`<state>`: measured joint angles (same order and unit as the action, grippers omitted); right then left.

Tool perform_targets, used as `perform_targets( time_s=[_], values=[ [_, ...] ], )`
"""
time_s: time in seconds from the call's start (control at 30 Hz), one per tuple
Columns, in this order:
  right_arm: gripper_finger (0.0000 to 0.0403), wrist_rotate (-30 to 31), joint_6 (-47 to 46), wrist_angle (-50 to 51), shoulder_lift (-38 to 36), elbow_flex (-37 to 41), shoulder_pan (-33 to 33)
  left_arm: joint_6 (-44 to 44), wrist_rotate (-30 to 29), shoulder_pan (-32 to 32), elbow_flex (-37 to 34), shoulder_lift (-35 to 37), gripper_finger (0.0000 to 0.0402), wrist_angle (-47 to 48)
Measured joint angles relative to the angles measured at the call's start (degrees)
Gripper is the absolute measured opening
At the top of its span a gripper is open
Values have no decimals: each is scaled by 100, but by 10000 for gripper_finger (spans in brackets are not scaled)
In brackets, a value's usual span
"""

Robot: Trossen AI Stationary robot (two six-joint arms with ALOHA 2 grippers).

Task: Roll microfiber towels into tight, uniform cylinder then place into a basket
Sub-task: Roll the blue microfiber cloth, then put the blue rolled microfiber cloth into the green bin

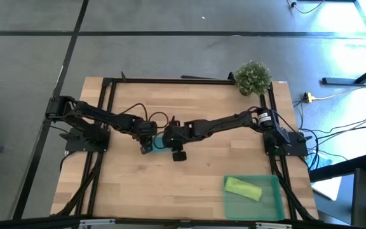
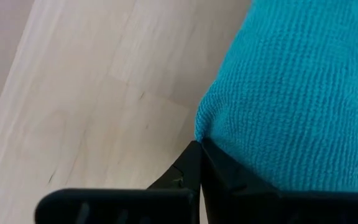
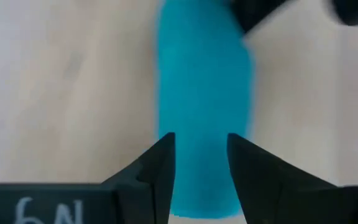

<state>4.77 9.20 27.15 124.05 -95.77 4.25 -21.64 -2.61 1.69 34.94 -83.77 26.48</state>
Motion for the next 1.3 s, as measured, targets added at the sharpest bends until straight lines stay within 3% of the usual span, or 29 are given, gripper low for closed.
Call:
perform_targets(
  time_s=[0.07, 0.17, 0.97, 1.3],
  values=[
    [146, -334, 8, -31, 0, 49, -2, 105, 30, 0, 0, 0, 0, 4],
    [146, -379, -144, -24, 51, 63, 5, 357, 39, 0, 0, 0, 0, 5],
    [146, -187, -289, -44, 466, 58, -205, 477, -48, -7, -2, 0, 0, -9],
    [146, -185, -723, 1241, 164, -824, -150, 476, -97, -7, -7, 0, 0, -42]
  ],
)
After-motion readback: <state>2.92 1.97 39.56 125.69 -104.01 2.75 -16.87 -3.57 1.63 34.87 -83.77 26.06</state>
